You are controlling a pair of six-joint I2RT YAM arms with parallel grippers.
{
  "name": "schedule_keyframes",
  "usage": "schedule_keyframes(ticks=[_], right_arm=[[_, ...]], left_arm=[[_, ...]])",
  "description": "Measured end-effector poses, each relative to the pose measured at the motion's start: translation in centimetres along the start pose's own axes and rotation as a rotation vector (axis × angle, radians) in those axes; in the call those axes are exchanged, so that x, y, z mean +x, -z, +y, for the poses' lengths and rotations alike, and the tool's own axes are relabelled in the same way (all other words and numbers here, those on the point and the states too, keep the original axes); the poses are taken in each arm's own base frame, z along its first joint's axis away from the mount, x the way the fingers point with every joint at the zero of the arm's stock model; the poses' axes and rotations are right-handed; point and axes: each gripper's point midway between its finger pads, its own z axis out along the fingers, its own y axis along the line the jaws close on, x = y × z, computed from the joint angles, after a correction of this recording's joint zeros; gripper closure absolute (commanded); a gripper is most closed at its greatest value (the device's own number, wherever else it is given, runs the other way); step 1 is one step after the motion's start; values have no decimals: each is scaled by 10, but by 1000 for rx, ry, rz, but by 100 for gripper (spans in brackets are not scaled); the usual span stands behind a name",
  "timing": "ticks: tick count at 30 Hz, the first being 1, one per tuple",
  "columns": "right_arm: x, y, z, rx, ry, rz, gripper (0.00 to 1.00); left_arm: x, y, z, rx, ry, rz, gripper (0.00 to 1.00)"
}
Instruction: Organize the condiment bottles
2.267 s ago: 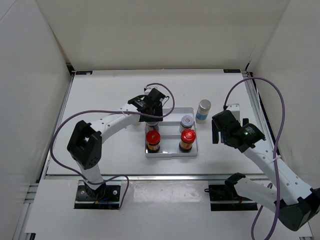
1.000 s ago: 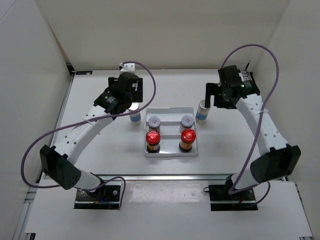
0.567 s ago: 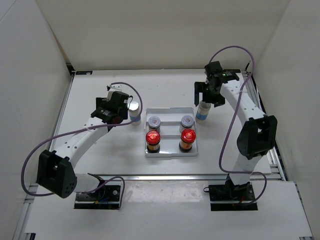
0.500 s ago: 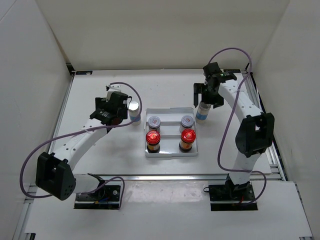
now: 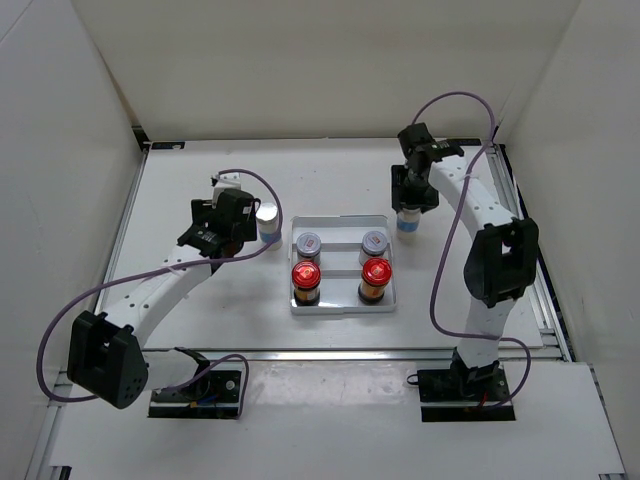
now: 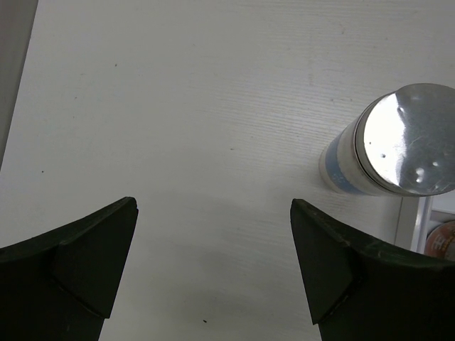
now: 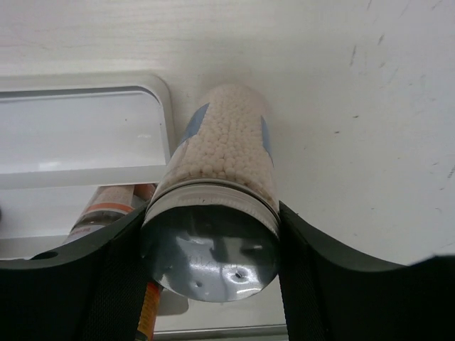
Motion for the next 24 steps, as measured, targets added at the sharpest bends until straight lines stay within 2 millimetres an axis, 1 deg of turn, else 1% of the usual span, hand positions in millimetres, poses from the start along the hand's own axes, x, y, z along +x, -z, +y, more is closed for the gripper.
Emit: schedule_keyframes(ticks=[3, 7, 9, 11, 13, 16, 21, 24], right_arm=[[-17, 21, 5, 31, 32, -71, 74], [-42, 60, 23, 3, 60, -197, 74], [-47, 76, 32, -26, 73, -238, 74], [-46, 88, 43, -61, 89, -260, 74], [-42, 91, 52, -93, 102, -255, 76], [-35, 87, 62, -126, 110, -226, 78], [-22, 72, 71, -153, 112, -166, 79], [-13, 57, 76, -154, 114, -127, 79]], left_arm=[[1, 0, -3, 14, 3, 3, 0], [2, -1, -5, 23, 4, 3, 0], [3, -1, -5, 25, 5, 4, 0], [4, -2, -6, 27, 4, 4, 0], [5, -2, -7, 30, 3, 5, 0], [6, -2, -8, 34, 0, 5, 0], [7, -1, -11, 45, 5, -10, 0], [7, 0, -10, 47, 10, -17, 0]])
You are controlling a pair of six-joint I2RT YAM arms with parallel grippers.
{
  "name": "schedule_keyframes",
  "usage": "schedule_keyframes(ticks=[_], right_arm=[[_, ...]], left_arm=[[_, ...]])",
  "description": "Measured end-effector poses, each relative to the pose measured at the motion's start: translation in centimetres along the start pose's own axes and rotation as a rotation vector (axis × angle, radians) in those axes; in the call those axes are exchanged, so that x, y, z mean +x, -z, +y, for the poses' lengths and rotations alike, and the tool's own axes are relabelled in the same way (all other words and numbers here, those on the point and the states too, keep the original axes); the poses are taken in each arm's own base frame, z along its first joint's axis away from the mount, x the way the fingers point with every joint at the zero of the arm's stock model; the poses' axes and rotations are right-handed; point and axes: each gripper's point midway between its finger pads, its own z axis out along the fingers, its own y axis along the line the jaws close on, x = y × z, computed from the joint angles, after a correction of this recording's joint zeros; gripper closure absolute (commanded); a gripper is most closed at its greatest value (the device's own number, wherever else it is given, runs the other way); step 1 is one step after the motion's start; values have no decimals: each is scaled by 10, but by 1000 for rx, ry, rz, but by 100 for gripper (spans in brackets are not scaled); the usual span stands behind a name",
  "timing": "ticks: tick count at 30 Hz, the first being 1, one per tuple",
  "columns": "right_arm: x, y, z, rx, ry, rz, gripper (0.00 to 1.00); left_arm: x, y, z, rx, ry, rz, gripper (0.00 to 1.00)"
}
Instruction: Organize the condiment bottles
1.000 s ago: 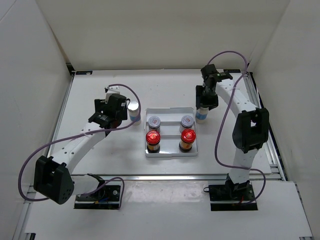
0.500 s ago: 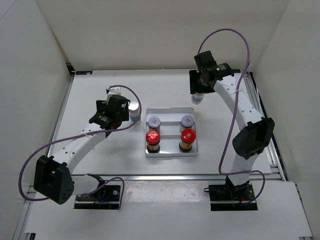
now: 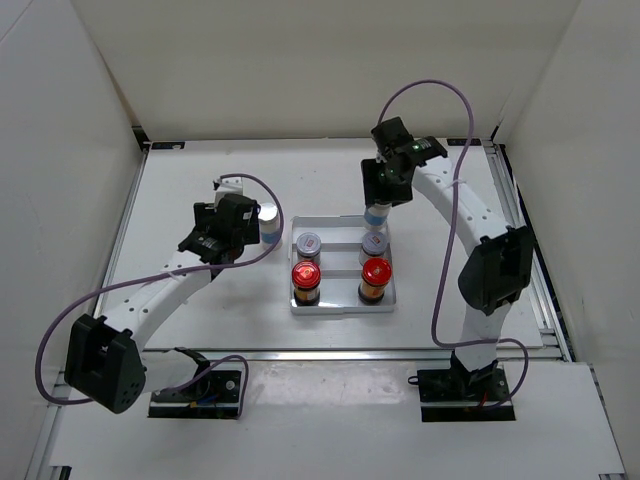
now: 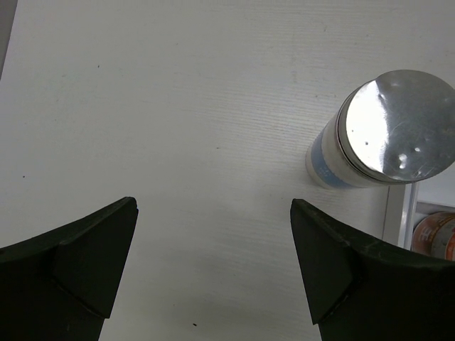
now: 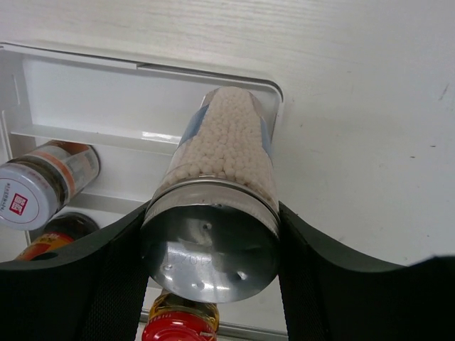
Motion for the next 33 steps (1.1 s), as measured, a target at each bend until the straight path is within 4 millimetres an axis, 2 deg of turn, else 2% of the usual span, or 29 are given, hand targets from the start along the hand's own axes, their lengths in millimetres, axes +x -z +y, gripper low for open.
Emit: schedule_keyframes(ticks=[7, 10, 13, 14, 18, 22, 25, 28, 31, 33], right_arm=[[22, -32, 5, -4, -5, 87, 79], [31, -45, 5, -1, -12, 117, 71], [32, -54, 6, 0, -16, 123, 51], [31, -55, 7, -5, -20, 119, 35], [28, -56, 6, 1, -28, 106, 0], [26, -52, -2, 49, -21, 87, 0], [17, -28, -11, 85, -8, 30, 0], [3, 23, -23, 102, -6, -101, 0], [5, 83, -38, 100, -27, -234, 0], [21, 106, -50, 111, -39, -275, 0]], left_arm=[[-3, 0, -1, 4, 9, -15, 0], [-2, -1, -1, 4, 8, -15, 0], [0, -2, -1, 4, 7, -15, 0], [0, -2, -1, 4, 6, -14, 0], [-1, -2, -2, 9, 9, -17, 0], [1, -3, -5, 22, 8, -12, 0], [4, -5, -10, 41, -3, 9, 0], [2, -9, -19, 59, -34, 55, 0], [-19, -15, -34, 80, -50, 84, 0], [-41, -20, -46, 92, -50, 84, 0]])
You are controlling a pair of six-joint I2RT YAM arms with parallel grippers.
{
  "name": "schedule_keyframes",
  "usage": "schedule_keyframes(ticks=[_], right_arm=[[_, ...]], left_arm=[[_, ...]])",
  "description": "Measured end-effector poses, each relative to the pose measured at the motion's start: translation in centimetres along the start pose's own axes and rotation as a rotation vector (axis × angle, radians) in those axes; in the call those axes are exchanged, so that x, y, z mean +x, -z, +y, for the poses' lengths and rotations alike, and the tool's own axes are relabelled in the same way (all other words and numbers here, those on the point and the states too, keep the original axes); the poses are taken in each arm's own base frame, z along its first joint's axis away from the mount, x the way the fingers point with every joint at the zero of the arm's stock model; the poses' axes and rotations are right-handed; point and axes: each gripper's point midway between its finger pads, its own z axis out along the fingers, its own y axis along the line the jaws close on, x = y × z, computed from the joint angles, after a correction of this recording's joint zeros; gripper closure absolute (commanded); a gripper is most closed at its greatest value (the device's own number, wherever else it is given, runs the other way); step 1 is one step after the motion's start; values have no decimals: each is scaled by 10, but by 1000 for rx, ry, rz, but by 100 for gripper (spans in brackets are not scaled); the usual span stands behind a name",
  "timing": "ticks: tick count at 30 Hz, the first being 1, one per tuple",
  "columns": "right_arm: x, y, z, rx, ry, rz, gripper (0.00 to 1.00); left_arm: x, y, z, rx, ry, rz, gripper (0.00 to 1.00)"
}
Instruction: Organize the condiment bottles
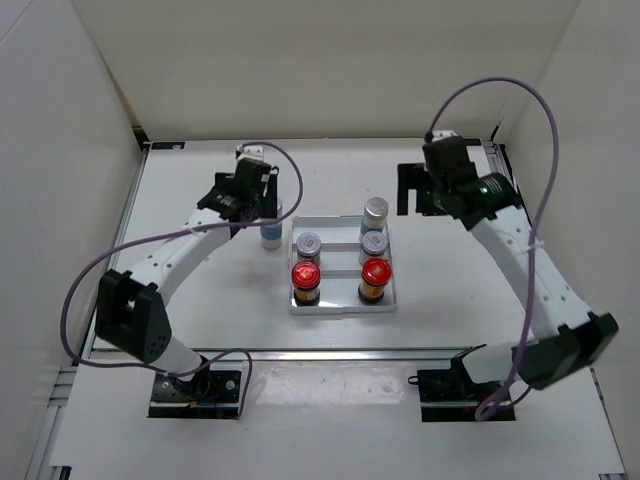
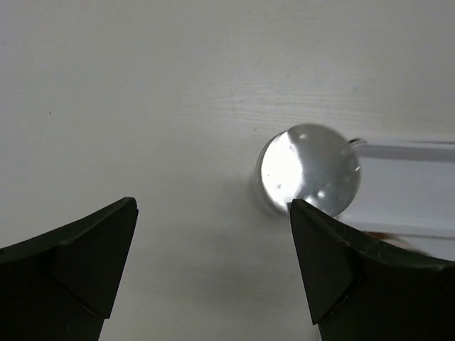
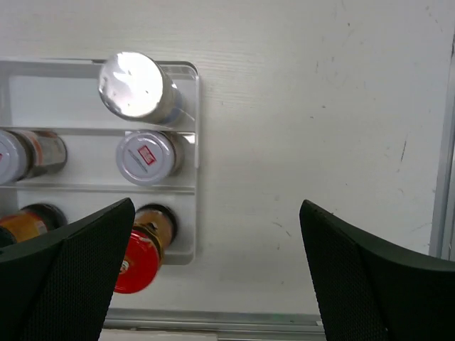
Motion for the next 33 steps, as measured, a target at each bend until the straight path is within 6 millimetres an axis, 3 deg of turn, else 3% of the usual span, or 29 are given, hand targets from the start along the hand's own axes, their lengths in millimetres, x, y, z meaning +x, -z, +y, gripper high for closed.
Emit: schedule_keyframes(ticks=[4, 9, 15, 28, 33], right_arm=[[44, 12, -23, 41, 13, 44, 0], [90, 8, -37, 74, 54, 154, 0], [106, 19, -47, 86, 55, 167, 0], [143, 29, -63, 117, 54, 182, 0], [142, 32, -65, 122, 48, 164, 0]], left_arm=[[-28, -12, -18, 20, 15, -6, 0], [-23, -32, -33, 29, 10, 53, 0], [-3, -47, -47, 47, 30, 132, 0], [6, -45, -57, 65, 113, 168, 0], [14, -43, -57, 60, 124, 184, 0]])
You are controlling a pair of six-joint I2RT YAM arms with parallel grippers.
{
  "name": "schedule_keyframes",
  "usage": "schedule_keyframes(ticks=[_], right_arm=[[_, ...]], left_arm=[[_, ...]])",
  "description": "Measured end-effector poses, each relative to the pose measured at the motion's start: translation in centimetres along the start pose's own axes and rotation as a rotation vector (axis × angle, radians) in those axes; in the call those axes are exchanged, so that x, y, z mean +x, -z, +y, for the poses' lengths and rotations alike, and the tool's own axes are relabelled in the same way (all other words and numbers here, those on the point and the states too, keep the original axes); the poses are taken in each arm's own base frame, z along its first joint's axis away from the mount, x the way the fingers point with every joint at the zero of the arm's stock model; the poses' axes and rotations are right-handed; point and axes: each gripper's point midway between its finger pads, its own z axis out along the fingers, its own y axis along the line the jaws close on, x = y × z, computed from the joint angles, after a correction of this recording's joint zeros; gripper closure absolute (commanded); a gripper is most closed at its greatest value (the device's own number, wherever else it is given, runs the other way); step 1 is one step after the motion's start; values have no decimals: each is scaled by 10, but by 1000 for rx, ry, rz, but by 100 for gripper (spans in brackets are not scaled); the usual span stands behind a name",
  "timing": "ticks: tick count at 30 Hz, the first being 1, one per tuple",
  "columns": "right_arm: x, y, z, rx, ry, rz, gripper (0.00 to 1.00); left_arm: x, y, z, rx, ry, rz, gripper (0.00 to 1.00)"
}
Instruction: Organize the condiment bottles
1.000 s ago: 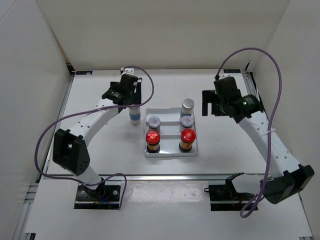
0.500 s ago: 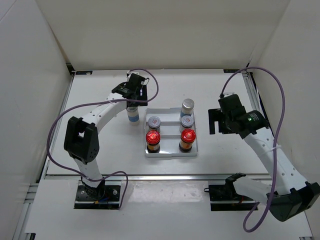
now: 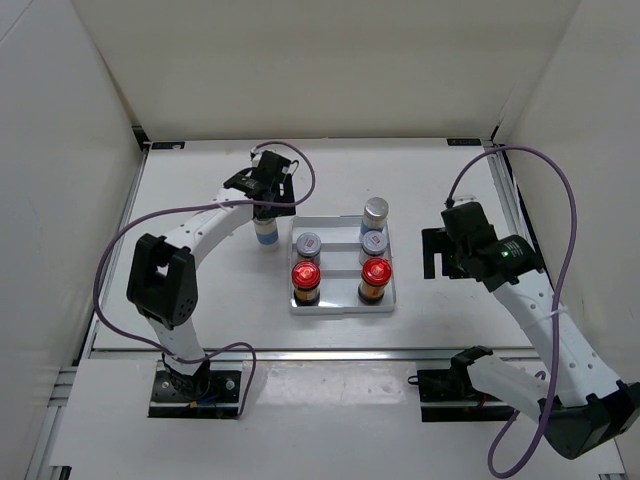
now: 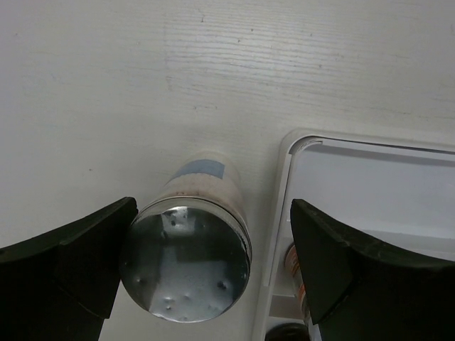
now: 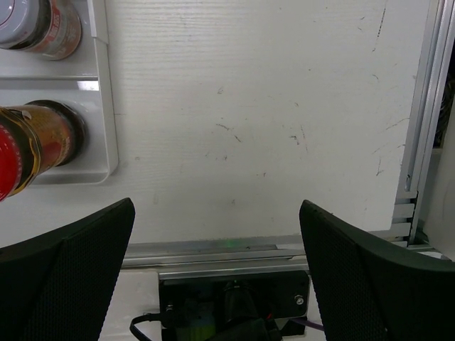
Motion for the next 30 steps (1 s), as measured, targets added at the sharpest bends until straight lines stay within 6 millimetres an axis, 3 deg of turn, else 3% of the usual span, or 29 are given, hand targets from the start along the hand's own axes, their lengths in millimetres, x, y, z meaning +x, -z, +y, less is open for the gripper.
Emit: schedule_keyframes(ticks=[6, 12, 15, 16, 17, 19, 20, 23, 25, 27, 30], right_arm=[[1, -1, -2, 17, -8, 0, 0], [0, -1, -7, 44, -24, -5, 0], [0, -1, -7, 46, -25, -5, 0], [0, -1, -7, 48, -26, -6, 0], [0, -1, -7, 49, -28, -6, 0], [0, -2, -8, 52, -30, -7, 0], [0, -2, -8, 56, -32, -8, 0], [-1, -2, -10, 69, -36, -11, 0], [-1, -1, -11, 73, -38, -12, 0], [0, -1, -11, 74, -44, -12, 0], [0, -1, -11, 77, -49, -12, 0]], left_arm=[[10, -1, 2, -10, 1, 25, 5], [13, 1, 4, -13, 10, 31, 25], [12, 3, 4, -8, 11, 28, 45], [12, 3, 3, -7, 7, 30, 64], [13, 4, 3, -7, 3, 32, 72], [13, 8, 1, -10, -17, 31, 81], [12, 11, -1, -15, -32, 24, 81], [-4, 30, -19, 7, -70, -22, 84], [-20, 44, -31, 23, -82, -73, 89], [-47, 67, -54, 85, -67, -152, 89], [-67, 89, -75, 144, -56, -218, 89]])
